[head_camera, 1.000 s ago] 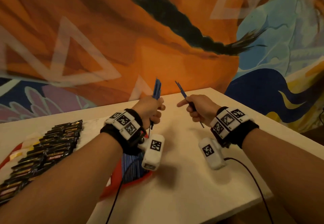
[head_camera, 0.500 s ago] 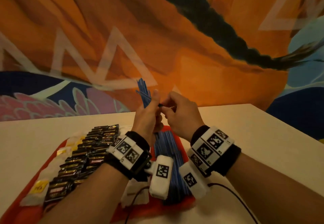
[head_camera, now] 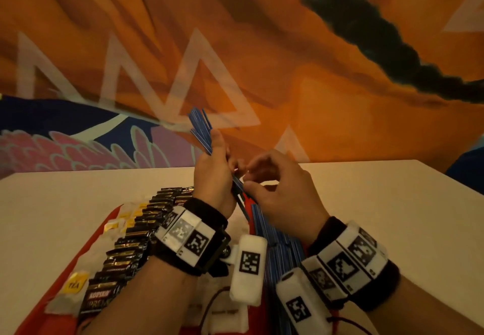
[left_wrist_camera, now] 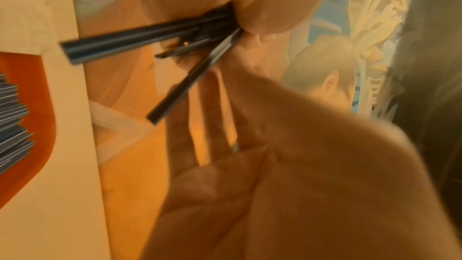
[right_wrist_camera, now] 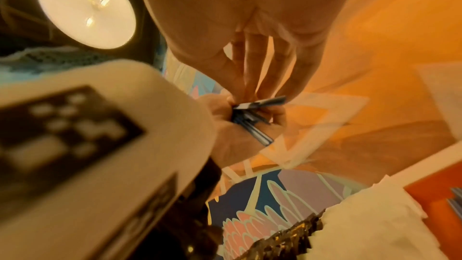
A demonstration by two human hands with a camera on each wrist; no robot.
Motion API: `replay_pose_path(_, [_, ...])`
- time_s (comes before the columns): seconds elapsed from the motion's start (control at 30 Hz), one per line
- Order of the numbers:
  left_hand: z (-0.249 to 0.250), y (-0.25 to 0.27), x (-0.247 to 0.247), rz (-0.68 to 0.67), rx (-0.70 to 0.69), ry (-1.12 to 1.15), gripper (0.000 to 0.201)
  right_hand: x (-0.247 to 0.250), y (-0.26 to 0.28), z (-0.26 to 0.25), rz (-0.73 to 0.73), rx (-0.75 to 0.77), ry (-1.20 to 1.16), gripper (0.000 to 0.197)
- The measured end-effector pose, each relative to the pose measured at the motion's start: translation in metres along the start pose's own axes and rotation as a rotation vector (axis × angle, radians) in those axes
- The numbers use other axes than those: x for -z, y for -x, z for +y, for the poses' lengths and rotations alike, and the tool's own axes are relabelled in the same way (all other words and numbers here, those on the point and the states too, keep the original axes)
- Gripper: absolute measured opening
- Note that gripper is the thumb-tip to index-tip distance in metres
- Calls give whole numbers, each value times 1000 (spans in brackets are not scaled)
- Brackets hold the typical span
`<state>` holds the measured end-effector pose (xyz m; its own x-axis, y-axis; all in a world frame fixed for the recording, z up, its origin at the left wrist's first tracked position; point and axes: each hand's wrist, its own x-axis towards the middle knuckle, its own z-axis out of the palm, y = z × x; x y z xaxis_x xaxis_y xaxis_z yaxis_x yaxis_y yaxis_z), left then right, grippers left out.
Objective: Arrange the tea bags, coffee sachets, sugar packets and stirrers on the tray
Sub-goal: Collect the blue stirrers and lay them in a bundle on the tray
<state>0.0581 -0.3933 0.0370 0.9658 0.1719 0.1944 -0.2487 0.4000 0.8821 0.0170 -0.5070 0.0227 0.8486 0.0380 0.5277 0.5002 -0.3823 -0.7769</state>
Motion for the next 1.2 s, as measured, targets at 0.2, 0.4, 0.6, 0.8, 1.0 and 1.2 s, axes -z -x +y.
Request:
replay_pose_path(0.2, [23,-6,7,-71,-65,139,48,-1,-14,9,-210,-601,-465,25])
replay_pose_path(0.4, [8,1,2,-171,-164,-14,46,4,-16,-8,-379,-761,-935,73])
replay_pose_path(0.6, [-7,10,-3,-209,-223,-256,48,10,-14,-3,-378,-733,-1025,82])
replay_pose_path(0.8, [-2,7,9,-284,-267,-576,40,30,-15,-18,-131,-233,-201,59])
replay_pose_path(1.0, [16,12,9,-533,-348,-1195,45,45,-16,-26,56,164,137,39])
replay_pose_path(1.2, [34,12,17,-483,-380,-1406,30,54,-14,-25,29,316,431,44])
